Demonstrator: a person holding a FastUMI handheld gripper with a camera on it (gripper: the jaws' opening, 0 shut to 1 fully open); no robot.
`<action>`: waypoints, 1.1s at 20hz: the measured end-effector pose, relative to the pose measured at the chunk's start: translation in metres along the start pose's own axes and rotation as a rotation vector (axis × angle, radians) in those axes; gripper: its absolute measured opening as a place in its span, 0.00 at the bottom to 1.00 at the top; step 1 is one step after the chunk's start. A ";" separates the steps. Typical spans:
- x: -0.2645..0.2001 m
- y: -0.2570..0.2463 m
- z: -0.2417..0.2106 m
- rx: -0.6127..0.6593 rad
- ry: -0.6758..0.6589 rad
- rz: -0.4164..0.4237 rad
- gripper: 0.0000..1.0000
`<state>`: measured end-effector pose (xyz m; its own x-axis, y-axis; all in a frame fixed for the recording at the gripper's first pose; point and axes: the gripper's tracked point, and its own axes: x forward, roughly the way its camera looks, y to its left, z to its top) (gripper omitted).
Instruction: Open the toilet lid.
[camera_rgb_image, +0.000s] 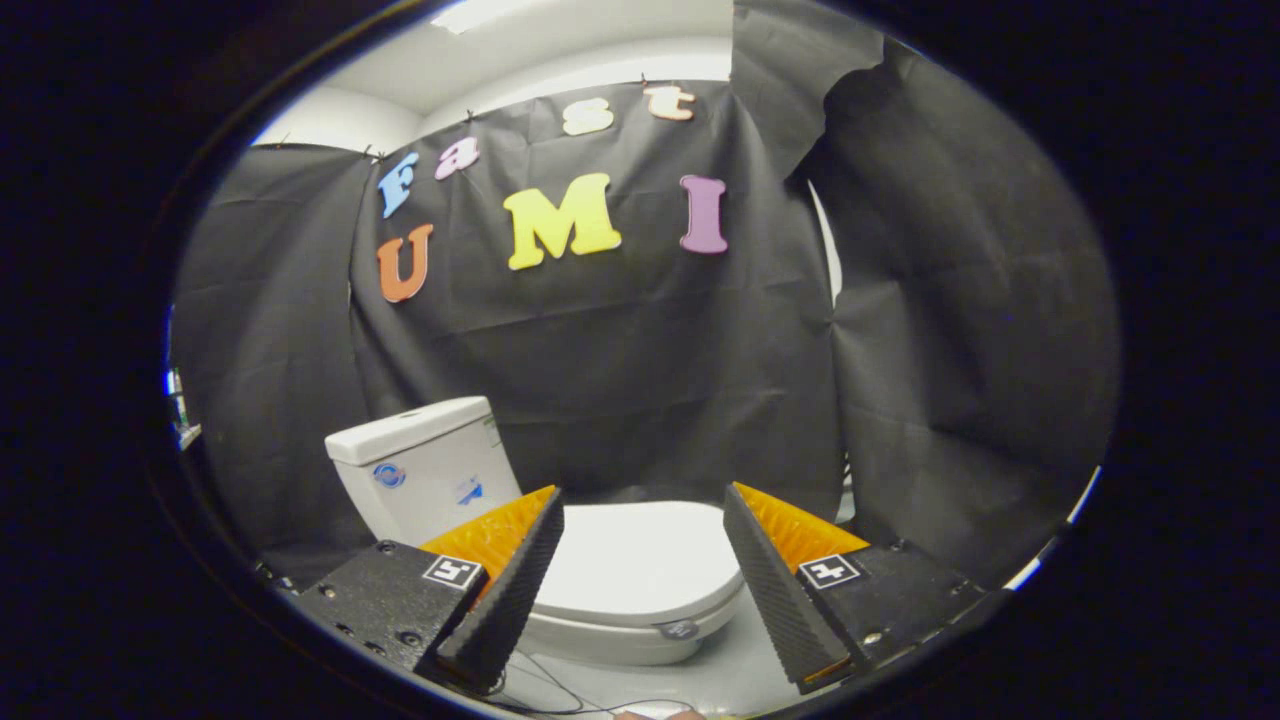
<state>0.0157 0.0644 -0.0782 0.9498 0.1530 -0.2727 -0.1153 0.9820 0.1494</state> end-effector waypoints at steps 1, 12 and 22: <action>0.004 0.004 -0.008 0.006 0.027 0.008 1.00; 0.046 0.002 -0.123 0.398 0.373 0.068 1.00; 0.076 -0.032 -0.199 0.740 0.526 0.036 0.99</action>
<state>0.0336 0.0661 -0.2929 0.6731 0.3916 -0.6273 0.2462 0.6812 0.6894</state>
